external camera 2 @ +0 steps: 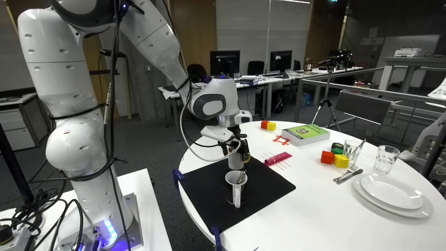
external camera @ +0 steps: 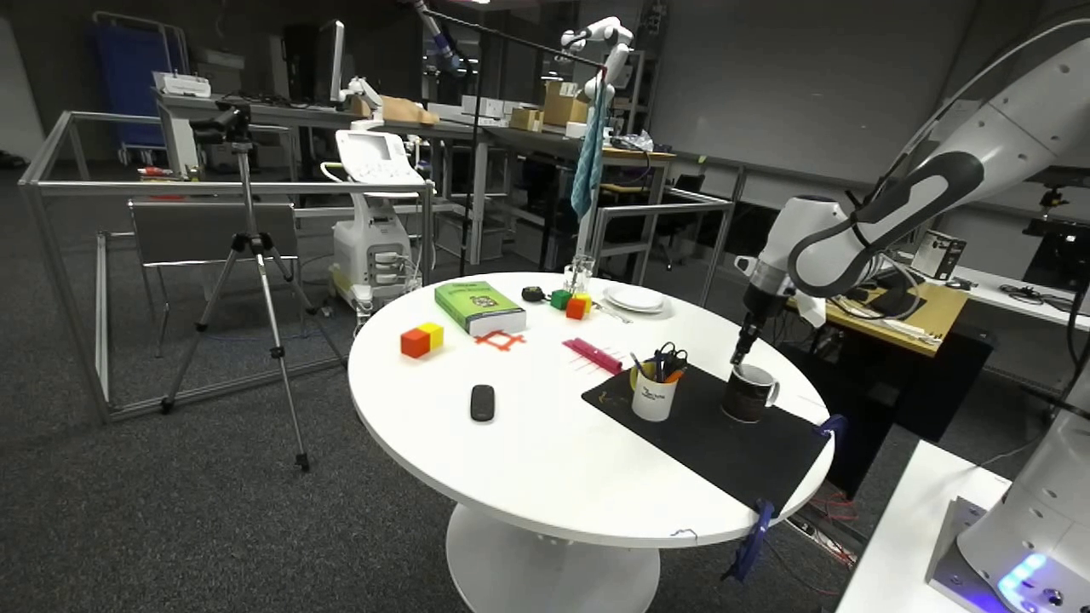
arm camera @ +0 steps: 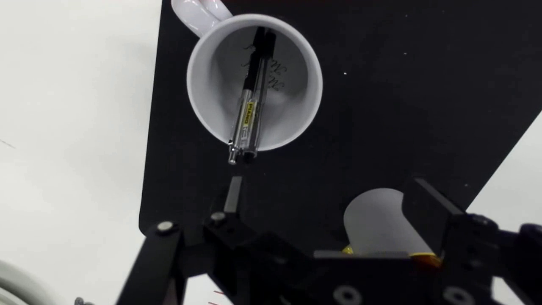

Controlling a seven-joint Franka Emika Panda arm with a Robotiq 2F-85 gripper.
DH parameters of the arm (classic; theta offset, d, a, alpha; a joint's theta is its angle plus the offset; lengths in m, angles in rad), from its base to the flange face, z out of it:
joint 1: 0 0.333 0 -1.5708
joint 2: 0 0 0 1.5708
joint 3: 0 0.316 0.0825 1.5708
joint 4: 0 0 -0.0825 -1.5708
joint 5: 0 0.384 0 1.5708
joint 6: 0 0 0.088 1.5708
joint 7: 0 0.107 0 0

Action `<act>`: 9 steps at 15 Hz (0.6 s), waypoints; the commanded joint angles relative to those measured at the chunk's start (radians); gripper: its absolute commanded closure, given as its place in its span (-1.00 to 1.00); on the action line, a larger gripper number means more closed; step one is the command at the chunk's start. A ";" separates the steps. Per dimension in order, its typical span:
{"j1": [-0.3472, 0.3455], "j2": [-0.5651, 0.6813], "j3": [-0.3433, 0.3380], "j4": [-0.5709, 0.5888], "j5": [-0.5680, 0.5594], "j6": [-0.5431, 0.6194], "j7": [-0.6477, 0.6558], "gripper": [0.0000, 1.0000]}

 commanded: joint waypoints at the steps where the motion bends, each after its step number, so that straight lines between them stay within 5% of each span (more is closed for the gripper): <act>1: -0.011 0.028 0.004 0.000 -0.005 0.006 -0.010 -1.00; 9: -0.016 0.057 0.010 -0.009 -0.020 0.071 -0.046 -1.00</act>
